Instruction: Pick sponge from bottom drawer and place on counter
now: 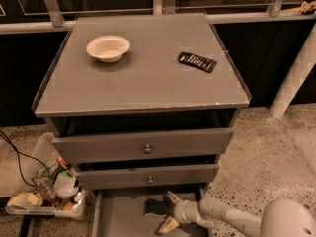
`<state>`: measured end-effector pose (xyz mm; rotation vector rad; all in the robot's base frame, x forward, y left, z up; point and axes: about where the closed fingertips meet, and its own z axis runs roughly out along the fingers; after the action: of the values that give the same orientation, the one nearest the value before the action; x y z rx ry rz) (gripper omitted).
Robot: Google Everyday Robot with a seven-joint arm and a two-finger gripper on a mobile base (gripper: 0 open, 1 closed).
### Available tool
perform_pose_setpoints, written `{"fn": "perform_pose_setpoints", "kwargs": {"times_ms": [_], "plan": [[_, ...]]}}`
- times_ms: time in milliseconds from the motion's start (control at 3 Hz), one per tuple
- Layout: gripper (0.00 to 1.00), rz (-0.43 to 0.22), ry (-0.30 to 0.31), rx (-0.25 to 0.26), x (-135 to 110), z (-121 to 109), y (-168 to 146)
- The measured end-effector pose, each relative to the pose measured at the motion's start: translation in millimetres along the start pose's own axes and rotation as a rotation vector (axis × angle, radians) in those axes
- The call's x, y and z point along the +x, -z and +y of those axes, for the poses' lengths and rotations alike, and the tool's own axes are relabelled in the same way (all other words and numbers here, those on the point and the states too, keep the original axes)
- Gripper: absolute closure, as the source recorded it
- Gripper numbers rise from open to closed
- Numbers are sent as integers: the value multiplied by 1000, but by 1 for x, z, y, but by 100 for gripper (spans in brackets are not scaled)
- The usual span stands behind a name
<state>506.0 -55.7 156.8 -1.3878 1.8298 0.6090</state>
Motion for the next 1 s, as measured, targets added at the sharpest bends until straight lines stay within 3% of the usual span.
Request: {"fn": "perform_pose_setpoints", "kwargs": {"times_ms": [1000], "plan": [[0,43,6,-23,22,-13,-45]]}}
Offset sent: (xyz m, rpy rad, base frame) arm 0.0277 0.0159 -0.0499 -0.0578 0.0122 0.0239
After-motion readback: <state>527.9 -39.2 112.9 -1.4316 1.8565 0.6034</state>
